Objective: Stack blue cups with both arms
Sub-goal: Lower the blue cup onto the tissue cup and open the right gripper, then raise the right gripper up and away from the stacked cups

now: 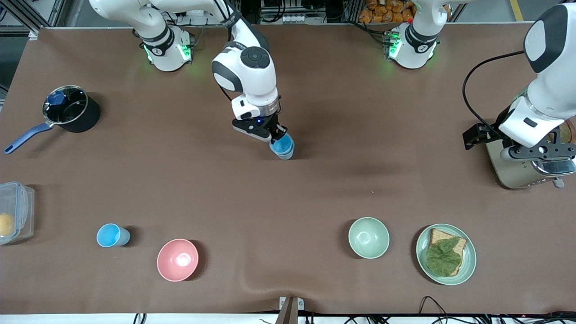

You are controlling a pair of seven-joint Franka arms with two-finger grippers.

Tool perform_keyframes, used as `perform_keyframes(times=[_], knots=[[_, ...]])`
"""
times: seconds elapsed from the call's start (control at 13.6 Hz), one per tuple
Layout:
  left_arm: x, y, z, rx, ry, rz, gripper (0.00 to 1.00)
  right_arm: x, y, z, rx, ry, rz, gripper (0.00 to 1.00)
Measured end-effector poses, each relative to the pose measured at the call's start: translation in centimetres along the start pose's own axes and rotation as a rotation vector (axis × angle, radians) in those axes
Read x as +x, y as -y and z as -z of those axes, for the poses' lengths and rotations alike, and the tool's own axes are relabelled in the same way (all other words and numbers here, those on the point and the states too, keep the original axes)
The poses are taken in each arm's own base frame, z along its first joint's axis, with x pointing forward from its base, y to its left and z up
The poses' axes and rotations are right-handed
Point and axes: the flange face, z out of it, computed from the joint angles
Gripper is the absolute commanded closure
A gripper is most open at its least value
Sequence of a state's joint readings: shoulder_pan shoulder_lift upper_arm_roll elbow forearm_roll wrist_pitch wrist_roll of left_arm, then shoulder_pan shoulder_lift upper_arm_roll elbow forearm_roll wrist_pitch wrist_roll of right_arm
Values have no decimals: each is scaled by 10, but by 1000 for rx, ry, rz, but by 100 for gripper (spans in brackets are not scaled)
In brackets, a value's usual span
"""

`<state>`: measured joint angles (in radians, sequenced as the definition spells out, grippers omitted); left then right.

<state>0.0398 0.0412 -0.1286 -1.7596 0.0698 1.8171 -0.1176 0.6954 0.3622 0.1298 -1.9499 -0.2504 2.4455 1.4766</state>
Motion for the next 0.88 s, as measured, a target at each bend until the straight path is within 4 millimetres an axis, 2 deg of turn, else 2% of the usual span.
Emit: perform_keyframes(times=[0.22, 0.37, 0.44, 0.59, 0.66, 0.88], knots=[[-3, 0, 2, 2, 15, -1, 0, 6, 10, 21, -41, -9, -16, 0], [-4, -6, 17, 1, 0, -11, 0, 22, 16, 43, -82, -17, -12, 0], [-7, -11, 38, 2, 0, -21, 0, 52, 12, 54, -92, -3, 18, 0], [-11, -15, 63, 2, -12, -27, 0, 111, -11, 55, -116, 15, 80, 0], [-12, -16, 72, 2, -17, -29, 0, 150, -31, 55, -131, 21, 108, 0], [-15, -18, 88, 2, -19, -32, 0, 271, -113, 66, -161, 44, 149, 0]])
